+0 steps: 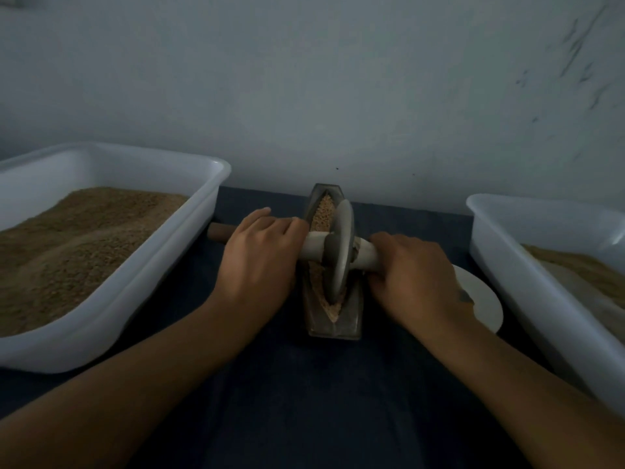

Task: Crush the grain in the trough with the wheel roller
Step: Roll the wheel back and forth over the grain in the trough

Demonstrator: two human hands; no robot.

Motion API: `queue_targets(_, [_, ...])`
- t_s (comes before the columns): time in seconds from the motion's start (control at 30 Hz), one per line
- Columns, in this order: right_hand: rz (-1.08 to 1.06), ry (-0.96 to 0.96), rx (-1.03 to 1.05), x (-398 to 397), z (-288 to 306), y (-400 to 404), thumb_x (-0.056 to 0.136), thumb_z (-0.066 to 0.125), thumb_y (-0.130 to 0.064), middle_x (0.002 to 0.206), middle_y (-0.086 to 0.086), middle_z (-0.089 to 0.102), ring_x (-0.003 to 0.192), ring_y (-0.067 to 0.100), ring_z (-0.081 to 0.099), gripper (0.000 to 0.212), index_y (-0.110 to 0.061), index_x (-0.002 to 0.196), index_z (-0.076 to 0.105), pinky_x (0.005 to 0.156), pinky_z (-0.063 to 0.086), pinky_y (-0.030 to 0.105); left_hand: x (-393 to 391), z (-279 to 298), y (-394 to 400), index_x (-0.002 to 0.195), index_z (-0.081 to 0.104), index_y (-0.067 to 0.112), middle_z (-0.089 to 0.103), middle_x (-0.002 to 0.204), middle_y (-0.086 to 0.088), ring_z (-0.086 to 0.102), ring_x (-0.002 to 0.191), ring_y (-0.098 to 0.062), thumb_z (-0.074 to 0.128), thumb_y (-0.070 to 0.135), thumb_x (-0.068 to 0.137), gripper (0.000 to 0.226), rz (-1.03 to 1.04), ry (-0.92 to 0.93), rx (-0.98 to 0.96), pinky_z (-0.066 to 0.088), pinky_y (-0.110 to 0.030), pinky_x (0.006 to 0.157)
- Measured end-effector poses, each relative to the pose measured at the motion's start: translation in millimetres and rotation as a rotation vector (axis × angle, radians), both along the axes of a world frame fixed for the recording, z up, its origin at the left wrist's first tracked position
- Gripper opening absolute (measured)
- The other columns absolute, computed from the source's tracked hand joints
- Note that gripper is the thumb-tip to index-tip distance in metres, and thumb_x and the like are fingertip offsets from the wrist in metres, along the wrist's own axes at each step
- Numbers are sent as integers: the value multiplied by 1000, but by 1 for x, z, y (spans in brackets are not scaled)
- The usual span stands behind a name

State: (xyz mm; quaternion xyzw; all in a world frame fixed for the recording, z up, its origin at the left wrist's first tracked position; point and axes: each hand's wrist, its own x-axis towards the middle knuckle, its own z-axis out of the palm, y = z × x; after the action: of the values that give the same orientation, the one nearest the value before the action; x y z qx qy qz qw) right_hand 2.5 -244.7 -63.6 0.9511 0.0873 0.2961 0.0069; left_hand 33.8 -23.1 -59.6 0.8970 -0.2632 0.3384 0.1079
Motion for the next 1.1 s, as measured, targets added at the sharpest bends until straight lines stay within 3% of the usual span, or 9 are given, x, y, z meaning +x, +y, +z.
queue_targets(0.07, [1, -1, -4, 4, -1, -1, 81, 68, -26, 79, -1, 62, 70, 22, 56, 17, -21, 96, 63, 64, 28, 30, 2, 0, 0, 103, 68, 12, 72, 100, -6, 66, 95, -25, 78, 6, 70, 34, -7, 10, -4, 34, -37, 110])
queue_targets(0.27, [-85, 27, -79, 35, -5, -4, 81, 67, -31, 75, -4, 58, 61, 18, 43, 15, -24, 87, 55, 58, 24, 32, 28, -11, -5, 122, 60, 9, 57, 137, -14, 58, 120, -28, 74, 13, 78, 46, 48, 24, 88, 32, -42, 113])
queue_targets(0.5, [-137, 57, -121, 86, 2, -8, 80, 69, -31, 84, 2, 66, 74, 24, 60, 17, -19, 90, 61, 59, 25, 30, 79, -3, -14, 110, 54, 21, 67, 105, -1, 61, 93, -22, 67, 26, 84, 30, 115, 71, 199, 38, -34, 91])
queue_targets(0.73, [-196, 355, -24, 127, 14, -12, 83, 67, -37, 109, 5, 67, 95, 28, 64, 29, -27, 109, 66, 66, 40, 29, 110, 17, -28, 106, 52, 19, 68, 100, -6, 64, 90, -27, 66, 23, 87, 24, 232, 120, 376, 34, -34, 71])
queue_targets(0.93, [-186, 303, -15, 115, 11, -10, 82, 66, -33, 100, 3, 67, 87, 26, 63, 19, -28, 99, 64, 60, 34, 28, 102, 13, -27, 103, 50, 19, 67, 96, -5, 63, 86, -25, 64, 23, 89, 20, 243, 109, 364, 34, -32, 72])
queue_targets(1.1, [-89, 124, -25, 80, -1, -11, 80, 66, -32, 87, 1, 67, 79, 29, 63, 22, -27, 100, 59, 57, 27, 31, 76, 3, -20, 104, 52, 18, 67, 101, -3, 61, 90, -23, 59, 20, 90, 15, 152, 39, 251, 33, -31, 98])
